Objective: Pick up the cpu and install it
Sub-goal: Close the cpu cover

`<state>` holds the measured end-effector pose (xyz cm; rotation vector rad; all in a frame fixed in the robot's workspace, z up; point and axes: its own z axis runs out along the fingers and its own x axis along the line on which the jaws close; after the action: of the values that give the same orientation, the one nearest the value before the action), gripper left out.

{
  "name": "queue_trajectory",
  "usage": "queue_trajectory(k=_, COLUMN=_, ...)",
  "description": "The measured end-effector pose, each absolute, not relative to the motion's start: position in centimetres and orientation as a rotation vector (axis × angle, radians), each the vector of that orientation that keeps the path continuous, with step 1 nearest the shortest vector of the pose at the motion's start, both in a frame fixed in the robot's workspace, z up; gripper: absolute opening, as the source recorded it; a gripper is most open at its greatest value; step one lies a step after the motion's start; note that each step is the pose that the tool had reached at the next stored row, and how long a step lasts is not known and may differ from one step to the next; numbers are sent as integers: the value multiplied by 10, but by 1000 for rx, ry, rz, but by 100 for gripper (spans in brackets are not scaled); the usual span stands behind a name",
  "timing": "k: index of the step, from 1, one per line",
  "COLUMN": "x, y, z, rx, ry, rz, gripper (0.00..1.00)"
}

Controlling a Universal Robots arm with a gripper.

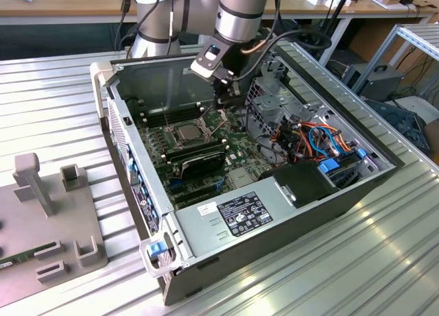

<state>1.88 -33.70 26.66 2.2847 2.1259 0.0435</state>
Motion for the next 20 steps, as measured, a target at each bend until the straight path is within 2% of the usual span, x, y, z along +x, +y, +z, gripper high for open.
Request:
queue_trajectory(k=10, x=44, y=-337, z=266, rx=2285, ry=2126, rz=43, gripper=11)
queue_trajectory(k=20, x=53, y=-337, z=252, rx=2283, ry=2124, rz=40, gripper=11)
